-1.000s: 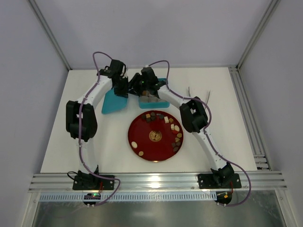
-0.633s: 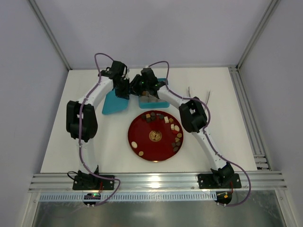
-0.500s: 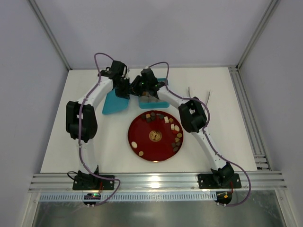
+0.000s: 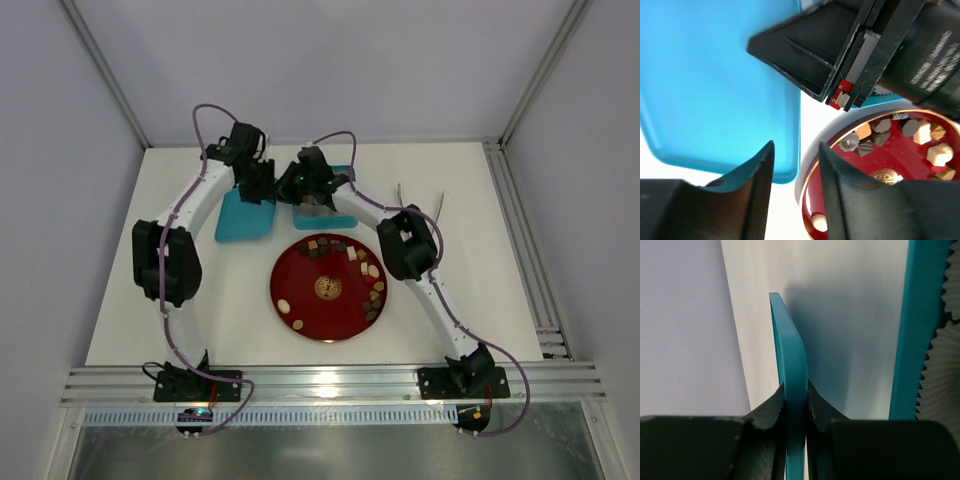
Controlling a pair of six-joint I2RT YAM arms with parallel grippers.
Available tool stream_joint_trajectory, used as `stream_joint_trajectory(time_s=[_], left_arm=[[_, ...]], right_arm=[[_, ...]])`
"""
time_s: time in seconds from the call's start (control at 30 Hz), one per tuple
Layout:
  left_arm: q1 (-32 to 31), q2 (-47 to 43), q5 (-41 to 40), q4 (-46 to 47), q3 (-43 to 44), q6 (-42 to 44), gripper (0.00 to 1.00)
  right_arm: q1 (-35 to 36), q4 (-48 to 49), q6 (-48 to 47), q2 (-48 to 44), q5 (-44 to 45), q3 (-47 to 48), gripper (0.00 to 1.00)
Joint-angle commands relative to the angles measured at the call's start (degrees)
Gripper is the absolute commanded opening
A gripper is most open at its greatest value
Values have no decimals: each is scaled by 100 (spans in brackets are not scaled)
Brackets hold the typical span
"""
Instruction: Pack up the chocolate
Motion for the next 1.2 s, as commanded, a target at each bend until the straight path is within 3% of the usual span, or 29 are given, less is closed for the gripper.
stream_joint_trajectory(time_s=[0.0,0.33,0.53,0.67,0.93,1.17], left_arm=[[-12,-480,-390,-277,403,146,44],[-179,-1577,-1164,-603,291,208,70],[-223,-2255,-1375,-471,-18,111,79],[-232,-2396,-1420,-611,149,146,82],[-197,-2598,-639,-471,123,5,88],[444,-2748,1040,47,-387,-355,89]], right_arm=[[2,327,-128,-682,10,-11,4],[-129,-183,-436,-1982,257,-432,4],[-322,-8,-709,-2957,82,-1346,4],[-621,632,-621,-3591,-444,-2468,4],[-1254,1205,-621,-4497,-1491,-3614,4],[-1773,2312,73,-4989,-2379,-4642,4]])
